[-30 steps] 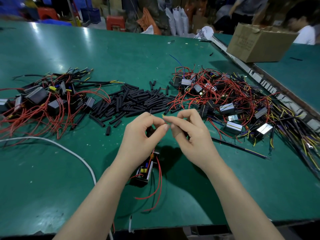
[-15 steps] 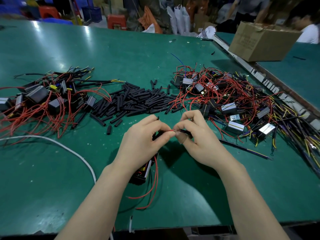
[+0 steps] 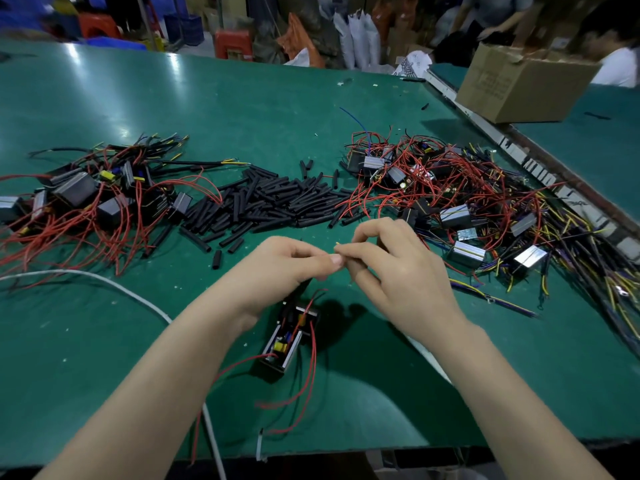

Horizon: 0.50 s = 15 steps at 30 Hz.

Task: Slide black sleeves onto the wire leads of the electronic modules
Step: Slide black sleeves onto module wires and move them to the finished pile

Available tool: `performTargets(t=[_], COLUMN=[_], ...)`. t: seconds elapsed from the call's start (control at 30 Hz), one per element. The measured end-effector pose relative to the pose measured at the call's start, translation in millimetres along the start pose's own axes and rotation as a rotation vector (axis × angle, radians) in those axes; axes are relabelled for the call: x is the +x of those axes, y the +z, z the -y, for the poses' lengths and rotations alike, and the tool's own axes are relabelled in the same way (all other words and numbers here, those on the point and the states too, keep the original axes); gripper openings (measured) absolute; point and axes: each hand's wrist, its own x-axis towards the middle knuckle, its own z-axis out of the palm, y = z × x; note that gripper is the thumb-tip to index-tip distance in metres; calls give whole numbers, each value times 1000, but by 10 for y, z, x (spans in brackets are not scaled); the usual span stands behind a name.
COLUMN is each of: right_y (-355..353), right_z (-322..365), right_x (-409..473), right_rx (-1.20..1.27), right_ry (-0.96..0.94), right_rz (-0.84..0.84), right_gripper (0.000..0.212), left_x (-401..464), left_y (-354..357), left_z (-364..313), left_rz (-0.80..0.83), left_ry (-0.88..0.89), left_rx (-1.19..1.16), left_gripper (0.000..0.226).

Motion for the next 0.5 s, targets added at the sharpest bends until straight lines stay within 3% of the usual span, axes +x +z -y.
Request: performTargets(t=[0.13, 0.2, 0.4, 0.5], right_y=[-27, -43, -112, -145], right_z=[8, 18, 70, 90], right_x=[-35, -50, -43, 20], right_rx=[-84, -82, -50, -50], right_ry=[-50, -42, 66, 152], right_rz=[-8, 16, 106, 249], right_gripper=[14, 16, 11, 18], left_x=[14, 19, -53, -98], left_y=[27, 58, 128, 142], left_z=[-41, -45, -24, 26], left_rz=[13, -34, -161, -268], left_ry=[-162, -144, 99, 344], left_rx=[-159, -156, 101, 510], left_gripper=[25, 26, 17, 14])
